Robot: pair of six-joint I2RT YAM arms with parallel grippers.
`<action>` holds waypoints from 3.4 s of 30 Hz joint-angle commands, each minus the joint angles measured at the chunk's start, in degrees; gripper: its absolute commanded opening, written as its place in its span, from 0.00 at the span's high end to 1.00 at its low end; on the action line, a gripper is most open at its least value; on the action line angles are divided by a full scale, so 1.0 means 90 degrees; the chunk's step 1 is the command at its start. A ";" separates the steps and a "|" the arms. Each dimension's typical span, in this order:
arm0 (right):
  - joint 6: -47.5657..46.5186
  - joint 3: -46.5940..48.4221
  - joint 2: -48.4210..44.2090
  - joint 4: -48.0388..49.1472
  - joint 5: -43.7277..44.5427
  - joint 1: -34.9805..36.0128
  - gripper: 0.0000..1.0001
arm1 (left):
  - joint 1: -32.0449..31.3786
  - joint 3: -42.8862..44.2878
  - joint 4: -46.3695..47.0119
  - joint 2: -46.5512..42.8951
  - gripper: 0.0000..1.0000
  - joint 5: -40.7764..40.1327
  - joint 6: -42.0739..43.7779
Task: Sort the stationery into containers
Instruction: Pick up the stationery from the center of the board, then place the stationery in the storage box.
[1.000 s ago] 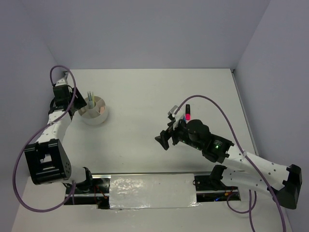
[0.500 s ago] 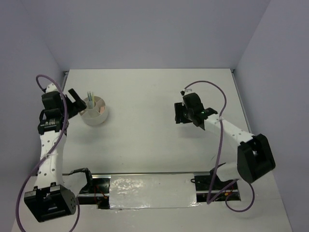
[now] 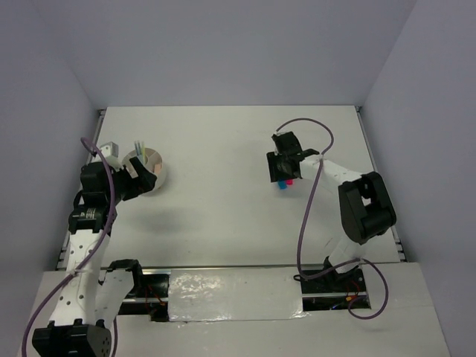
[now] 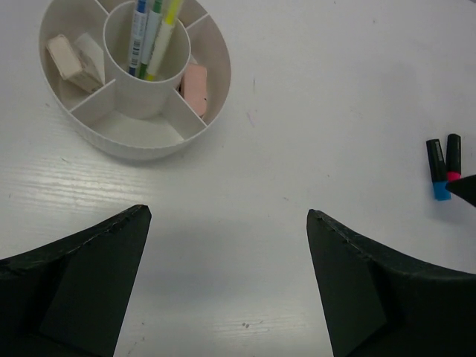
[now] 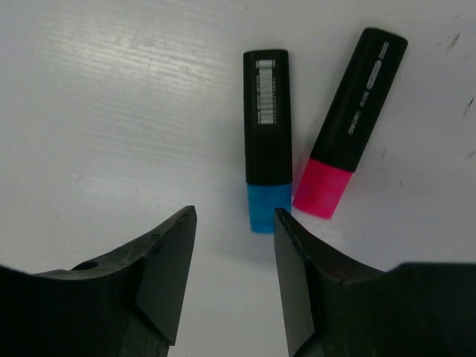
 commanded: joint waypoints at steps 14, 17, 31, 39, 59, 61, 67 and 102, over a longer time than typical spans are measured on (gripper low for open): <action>-0.0276 0.0838 0.1131 -0.0348 0.0426 -0.0161 0.50 | -0.0363 0.0144 0.0157 0.0053 0.01 0.0153 0.0177; -0.0247 0.0779 0.1258 -0.0280 0.0377 -0.0161 0.51 | -0.0373 0.0134 0.0147 0.0014 0.01 0.0114 0.0177; -0.0209 0.0253 0.0245 0.0003 -0.0462 0.0266 0.89 | -0.0402 0.0018 0.0448 0.0015 0.01 0.1157 -0.0650; 0.0805 0.0008 -0.1533 0.0735 -0.0248 0.2561 0.87 | -0.1085 -0.0306 0.2042 -0.0405 0.01 0.1943 -0.2820; 0.0711 0.1940 -0.1487 0.0121 0.0729 0.4790 0.89 | -0.2385 -0.0179 0.2794 -0.0015 0.27 0.1901 -0.3466; 0.0642 0.2136 -0.1272 -0.0035 0.0758 0.4877 0.89 | -0.2453 -0.0120 0.2794 0.0024 0.37 0.1882 -0.3447; 0.0388 0.2400 -0.0969 -0.0290 0.1002 0.4917 0.89 | -0.2541 0.0183 0.2404 0.0131 0.83 0.1823 -0.3193; 0.0759 -0.1027 -0.5206 -0.0426 0.2213 0.4087 0.00 | -0.1731 0.0769 0.1250 0.2329 0.95 -0.7288 -0.2646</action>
